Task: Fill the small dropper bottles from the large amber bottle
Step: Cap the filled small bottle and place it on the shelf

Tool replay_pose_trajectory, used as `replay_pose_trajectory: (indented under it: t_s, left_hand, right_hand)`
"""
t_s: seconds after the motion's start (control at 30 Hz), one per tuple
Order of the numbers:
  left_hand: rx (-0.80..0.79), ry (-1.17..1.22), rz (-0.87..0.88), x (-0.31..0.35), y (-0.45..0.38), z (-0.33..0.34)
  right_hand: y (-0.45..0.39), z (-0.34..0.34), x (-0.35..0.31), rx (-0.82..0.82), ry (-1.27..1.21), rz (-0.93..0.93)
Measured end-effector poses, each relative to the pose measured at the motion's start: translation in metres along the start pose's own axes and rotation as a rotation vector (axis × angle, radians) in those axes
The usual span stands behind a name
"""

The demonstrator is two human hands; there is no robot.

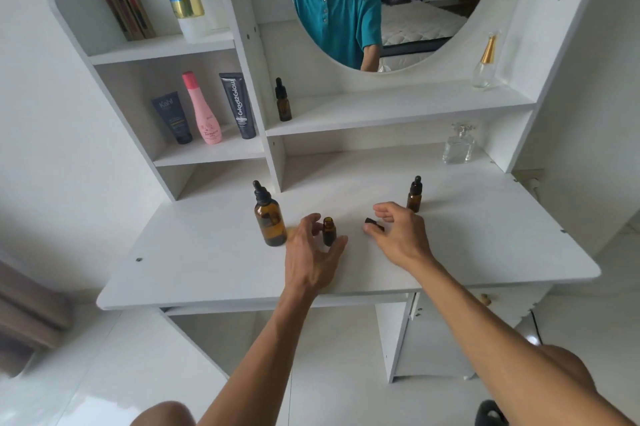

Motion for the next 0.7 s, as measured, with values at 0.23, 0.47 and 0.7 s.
replay_pose_trajectory:
  t_s: [0.23,0.47,0.7]
  left_hand:
    - [0.038,-0.082,0.034,-0.002,-0.002,0.004]
    - [0.055,-0.111,0.038,-0.001,-0.002,0.003]
    - [0.031,-0.093,0.009,-0.003,-0.003,0.002]
  right_hand:
    - [0.003,0.006,0.001,0.034,0.05,-0.065]
    - [0.002,0.003,-0.002,0.032,-0.014,-0.042]
    - [-0.002,-0.013,-0.043,0.014,-0.18,-0.138]
Point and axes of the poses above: each hand's wrist, its own y-axis away from the middle knuckle, its own z-axis out of the palm, x = y × z, the point moved 3 cm from there along -y, towards the middle knuckle, and after that the axes turned 1 degree about y, right-handed, at the moved point
